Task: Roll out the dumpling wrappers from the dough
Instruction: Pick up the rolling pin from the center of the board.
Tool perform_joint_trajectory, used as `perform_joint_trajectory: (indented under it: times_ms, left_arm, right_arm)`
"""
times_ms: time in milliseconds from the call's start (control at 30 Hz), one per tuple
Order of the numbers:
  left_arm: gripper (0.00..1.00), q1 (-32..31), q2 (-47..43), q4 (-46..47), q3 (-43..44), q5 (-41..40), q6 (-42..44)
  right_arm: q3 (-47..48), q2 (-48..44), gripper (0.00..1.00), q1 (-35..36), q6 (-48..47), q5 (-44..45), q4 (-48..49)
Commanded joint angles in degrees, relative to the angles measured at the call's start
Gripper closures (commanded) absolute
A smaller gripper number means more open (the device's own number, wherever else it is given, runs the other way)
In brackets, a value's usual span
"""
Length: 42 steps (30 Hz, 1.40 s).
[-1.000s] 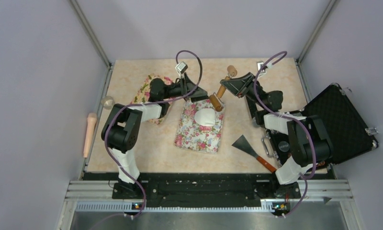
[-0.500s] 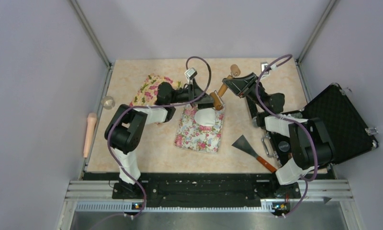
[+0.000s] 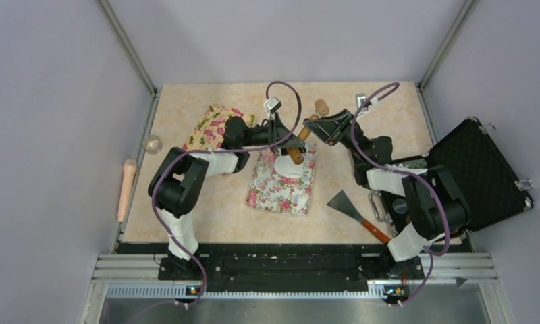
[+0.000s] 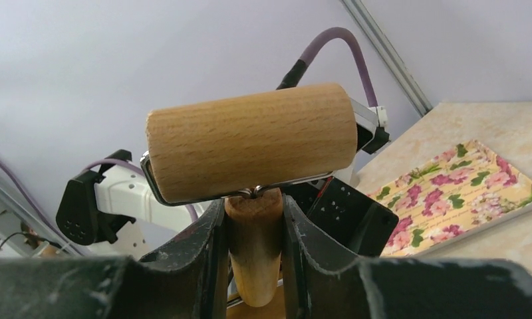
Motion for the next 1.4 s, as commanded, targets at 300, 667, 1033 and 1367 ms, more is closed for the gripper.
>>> perform_joint_trajectory:
  times_ms: [300,667,1033,1367]
  left_arm:
    - [0.83,3.5,-4.8,8.3,1.8,-0.3,-3.8]
    - [1.00,3.9,-5.1,-0.1,0.9,0.0,5.3]
    - [1.00,3.7,-5.2,-12.8,0.6,-1.1,16.8]
    - [1.00,2.0,-3.9,-14.1,1.3,-0.2,18.1]
  right_arm:
    - [-0.5,3.4,1.00,-0.5,-6.6,-2.0,10.7]
    - [3.8,6.3,0.51,0.7,-9.1,-3.9,-1.4]
    - [4.6,6.8,0.46,2.4,-6.8,0.2,-6.2]
    - [6.7,9.8,0.52,3.4,-5.1,-0.7,-9.7]
